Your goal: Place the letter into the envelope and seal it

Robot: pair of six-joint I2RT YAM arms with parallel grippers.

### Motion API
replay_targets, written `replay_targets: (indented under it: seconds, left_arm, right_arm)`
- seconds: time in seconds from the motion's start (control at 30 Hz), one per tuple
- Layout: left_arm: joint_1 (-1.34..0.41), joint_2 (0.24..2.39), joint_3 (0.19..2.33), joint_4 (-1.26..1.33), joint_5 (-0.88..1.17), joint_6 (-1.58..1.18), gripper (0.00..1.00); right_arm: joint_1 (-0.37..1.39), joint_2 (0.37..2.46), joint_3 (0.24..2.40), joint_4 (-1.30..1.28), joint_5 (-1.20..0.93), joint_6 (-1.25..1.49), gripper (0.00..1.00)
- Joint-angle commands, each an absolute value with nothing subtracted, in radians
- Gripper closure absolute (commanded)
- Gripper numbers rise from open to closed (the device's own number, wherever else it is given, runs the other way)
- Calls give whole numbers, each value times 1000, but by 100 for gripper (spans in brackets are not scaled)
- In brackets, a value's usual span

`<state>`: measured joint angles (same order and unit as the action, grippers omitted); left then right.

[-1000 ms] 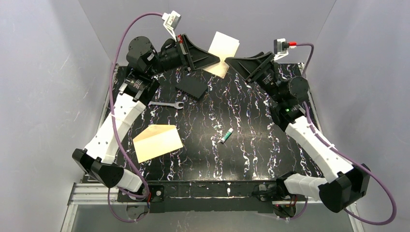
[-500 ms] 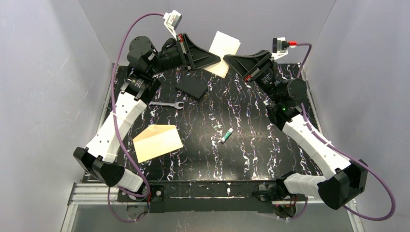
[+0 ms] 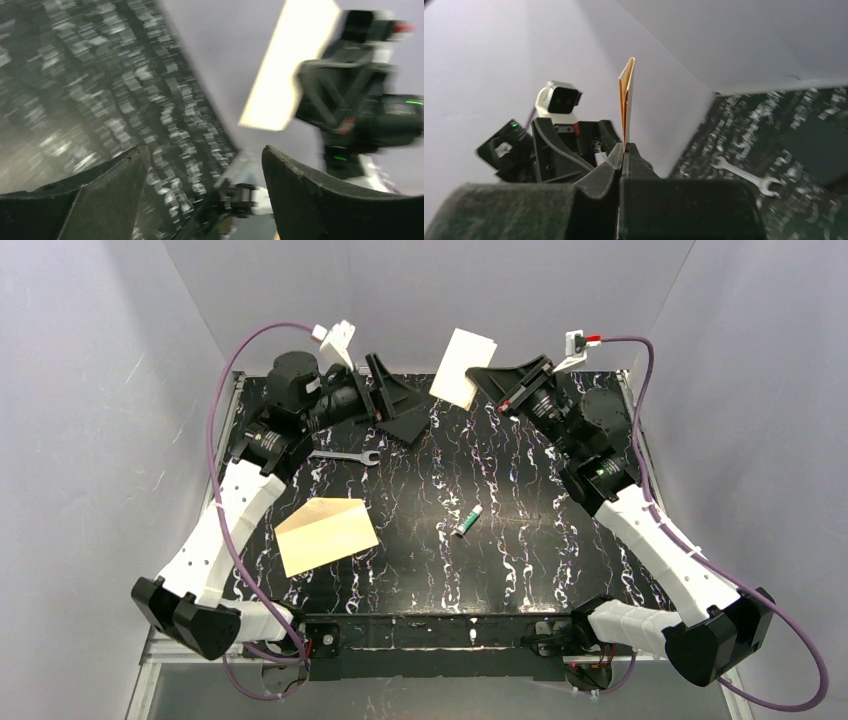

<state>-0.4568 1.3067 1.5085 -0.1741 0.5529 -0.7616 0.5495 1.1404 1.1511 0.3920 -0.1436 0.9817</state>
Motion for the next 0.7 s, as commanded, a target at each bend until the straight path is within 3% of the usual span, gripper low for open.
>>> replay_targets:
  seconds: [0.0,0.13,0.27,0.67]
  left_arm:
    - [-440,1220,1382,-674,122,-572,17]
    - [-425,1111,1167,-886,-74,-676,14]
    - [-391,979,920,-914,-86,-822,16]
    - [-188,1023,579,-614,-50,-959,14]
  right_arm:
    - [548,1145,1141,114,-52,828,99]
    - [548,1175,1053,94,-78,828,99]
    - [549,1219,1001,114,-104,832,99]
    - [550,1349,1019,154,-170,825,99]
